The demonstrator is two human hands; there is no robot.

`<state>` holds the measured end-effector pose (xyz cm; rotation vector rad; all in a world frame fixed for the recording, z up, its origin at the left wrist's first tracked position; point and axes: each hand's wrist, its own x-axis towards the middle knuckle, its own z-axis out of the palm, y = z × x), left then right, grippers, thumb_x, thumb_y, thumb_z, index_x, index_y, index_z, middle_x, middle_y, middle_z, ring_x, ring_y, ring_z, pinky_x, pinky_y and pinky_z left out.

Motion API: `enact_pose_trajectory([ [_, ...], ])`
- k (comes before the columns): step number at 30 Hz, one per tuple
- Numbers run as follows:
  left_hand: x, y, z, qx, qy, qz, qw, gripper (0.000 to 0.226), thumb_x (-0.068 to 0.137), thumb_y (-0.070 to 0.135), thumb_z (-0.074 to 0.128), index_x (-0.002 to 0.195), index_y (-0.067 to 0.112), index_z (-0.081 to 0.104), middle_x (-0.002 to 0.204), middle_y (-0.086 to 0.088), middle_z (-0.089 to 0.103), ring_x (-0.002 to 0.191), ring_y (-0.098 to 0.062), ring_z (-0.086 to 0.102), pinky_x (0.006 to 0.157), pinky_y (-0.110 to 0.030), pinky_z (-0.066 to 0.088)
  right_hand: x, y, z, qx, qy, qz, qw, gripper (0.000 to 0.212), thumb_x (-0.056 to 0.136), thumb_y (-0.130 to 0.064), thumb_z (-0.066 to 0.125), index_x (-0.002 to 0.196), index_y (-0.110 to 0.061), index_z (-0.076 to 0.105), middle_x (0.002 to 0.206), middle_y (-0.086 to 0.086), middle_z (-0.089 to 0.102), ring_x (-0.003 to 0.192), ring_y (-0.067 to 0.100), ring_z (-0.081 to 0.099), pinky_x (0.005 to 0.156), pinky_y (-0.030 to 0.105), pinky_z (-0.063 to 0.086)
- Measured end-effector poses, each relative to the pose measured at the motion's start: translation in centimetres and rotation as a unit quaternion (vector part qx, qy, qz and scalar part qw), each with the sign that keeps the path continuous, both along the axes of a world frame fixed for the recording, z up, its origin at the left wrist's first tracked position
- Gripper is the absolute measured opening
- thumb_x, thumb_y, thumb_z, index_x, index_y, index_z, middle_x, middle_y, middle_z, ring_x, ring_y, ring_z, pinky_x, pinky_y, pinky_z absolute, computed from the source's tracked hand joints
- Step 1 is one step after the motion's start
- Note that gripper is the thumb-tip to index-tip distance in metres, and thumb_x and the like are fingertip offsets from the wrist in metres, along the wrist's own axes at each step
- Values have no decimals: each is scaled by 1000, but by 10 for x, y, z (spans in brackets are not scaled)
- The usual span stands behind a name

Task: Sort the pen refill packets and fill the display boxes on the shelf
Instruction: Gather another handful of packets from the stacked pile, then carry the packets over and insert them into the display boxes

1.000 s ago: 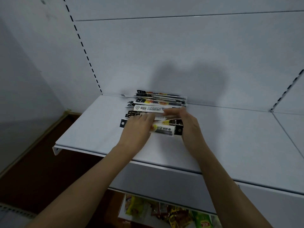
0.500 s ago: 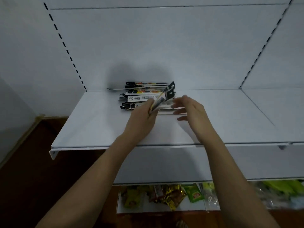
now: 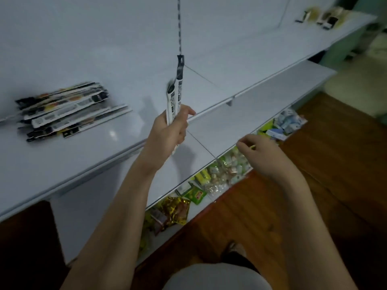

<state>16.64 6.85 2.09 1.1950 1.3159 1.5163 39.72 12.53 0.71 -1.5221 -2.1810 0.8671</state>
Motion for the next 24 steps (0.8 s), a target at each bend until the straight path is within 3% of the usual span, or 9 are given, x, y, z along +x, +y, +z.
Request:
enact_pose_trajectory([
  [5,80,37,-34,-67,57,-2,996,35,104,35,48,75,15,46,54,1,37,49,-16,39,44,-25,33,101,-9,-25,-78,-54,-72,993,26,101,-36,48,113,-19,65,106,-2,65,93,16,59,79,34,47],
  [10,178,74,-65,-115,49,-53,991,37,100,38,54,69,21,41,50,8,33,43,-10,27,44,-26,23,203,-5,-49,-137,-79,-126,979,29,101,-41,48,118,-23,63,113,-4,62,101,16,57,85,35,50],
  [16,287,124,-76,-132,104,-106,980,36,96,52,54,74,24,46,54,6,34,45,-14,30,43,-27,26,310,21,-61,-156,-80,-194,965,24,101,-42,48,113,-27,62,110,-5,61,95,15,57,84,35,52],
  [18,309,136,-76,-130,129,-112,977,43,94,60,51,86,18,58,58,-9,46,51,-33,47,50,-40,45,335,33,-62,-162,-77,-213,960,23,101,-40,49,114,-26,62,109,-5,61,94,14,58,82,34,52],
  [19,317,142,-78,-132,146,-111,974,57,92,65,49,99,10,62,74,-24,56,71,-48,57,64,-55,52,345,39,-63,-171,-75,-215,959,22,101,-39,49,113,-26,61,109,-5,61,93,14,58,82,34,52],
  [20,323,150,-78,-139,150,-119,972,71,90,68,49,110,0,58,95,-34,57,93,-56,55,80,-66,48,354,47,-67,-176,-73,-214,958,21,101,-39,49,113,-27,61,109,-5,61,92,13,58,81,34,53],
  [21,327,160,-81,-142,145,-122,972,75,91,67,50,113,-4,53,105,-38,51,100,-59,48,84,-70,43,362,56,-70,-178,-72,-214,958,20,101,-39,49,112,-27,61,109,-5,61,91,12,58,81,34,54],
  [22,330,173,-82,-135,143,-117,973,68,93,62,51,108,-3,55,100,-38,53,94,-59,51,80,-69,46,370,67,-72,-181,-71,-214,957,21,102,-39,48,112,-26,61,109,-4,61,91,12,58,81,34,54],
  [24,337,204,-85,-137,149,-109,973,41,97,51,53,81,15,58,63,-16,53,55,-36,51,56,-43,46,383,91,-75,-191,-68,-219,955,22,102,-38,48,114,-25,61,110,-4,61,92,13,58,79,32,52],
])
